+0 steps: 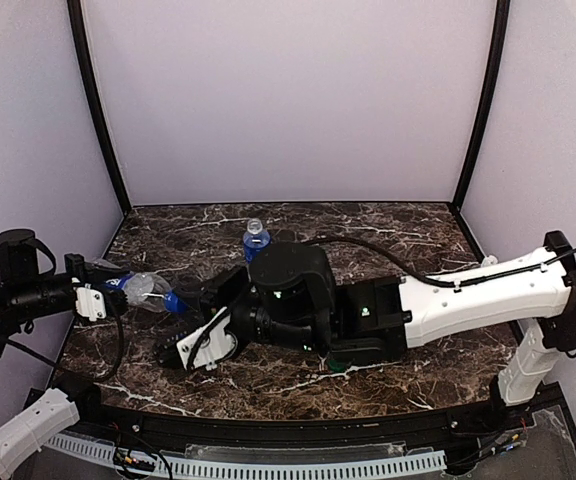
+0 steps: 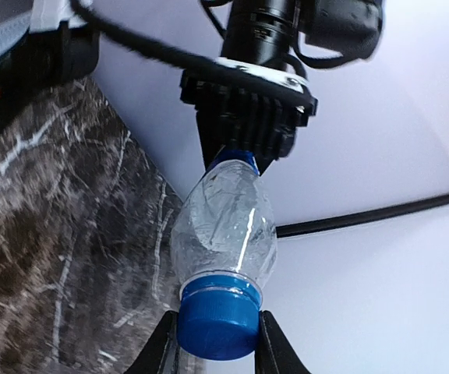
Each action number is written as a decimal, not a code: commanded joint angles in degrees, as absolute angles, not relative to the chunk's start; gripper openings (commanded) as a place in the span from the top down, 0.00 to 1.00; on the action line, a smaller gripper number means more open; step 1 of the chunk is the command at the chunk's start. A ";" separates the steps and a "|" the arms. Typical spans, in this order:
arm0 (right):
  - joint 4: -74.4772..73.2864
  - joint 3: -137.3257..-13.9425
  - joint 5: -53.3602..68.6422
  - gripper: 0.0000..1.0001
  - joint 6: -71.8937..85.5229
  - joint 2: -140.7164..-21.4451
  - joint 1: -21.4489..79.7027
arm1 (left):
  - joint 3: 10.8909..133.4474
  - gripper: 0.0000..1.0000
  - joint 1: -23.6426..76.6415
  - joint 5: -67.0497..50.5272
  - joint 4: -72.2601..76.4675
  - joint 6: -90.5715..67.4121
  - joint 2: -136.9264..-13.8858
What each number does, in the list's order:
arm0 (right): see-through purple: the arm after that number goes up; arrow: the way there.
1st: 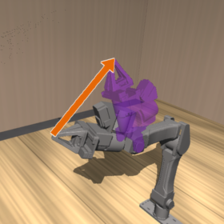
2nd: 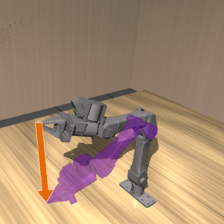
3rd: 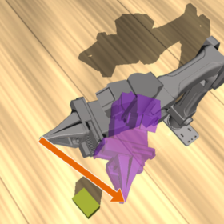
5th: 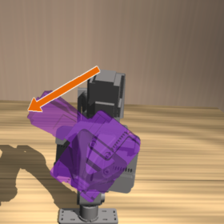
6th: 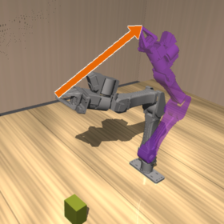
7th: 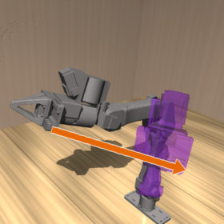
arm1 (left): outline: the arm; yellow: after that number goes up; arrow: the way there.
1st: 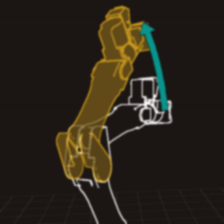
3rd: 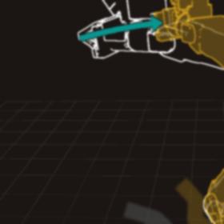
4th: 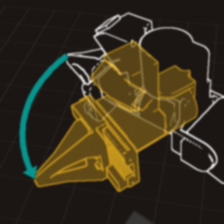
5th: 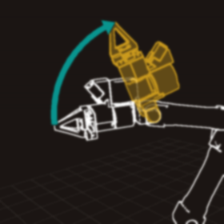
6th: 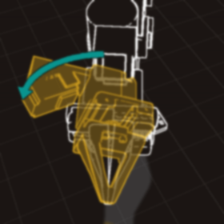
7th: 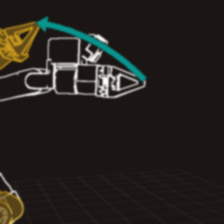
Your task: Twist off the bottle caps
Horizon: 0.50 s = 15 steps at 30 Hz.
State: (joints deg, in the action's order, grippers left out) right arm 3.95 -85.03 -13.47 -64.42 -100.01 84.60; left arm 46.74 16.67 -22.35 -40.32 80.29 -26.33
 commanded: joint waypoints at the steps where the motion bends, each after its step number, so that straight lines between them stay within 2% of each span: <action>1: 25.21 -77.20 -22.13 1.00 -99.49 -99.98 87.85 | 47.47 0.78 16.70 -23.09 -46.49 83.61 -27.60; 7: 41.43 -72.26 -25.42 1.00 -125.59 -102.23 88.21 | 47.55 0.78 16.70 -23.28 -50.56 86.94 -27.60; 15: 39.14 -72.42 -24.55 1.00 -129.67 -101.62 88.62 | 47.22 0.78 16.70 -23.11 -52.04 87.80 -27.38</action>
State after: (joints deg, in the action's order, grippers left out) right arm 30.68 -71.94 -23.14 -111.59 -102.61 88.01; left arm 46.87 16.71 -23.07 -46.78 86.30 -27.05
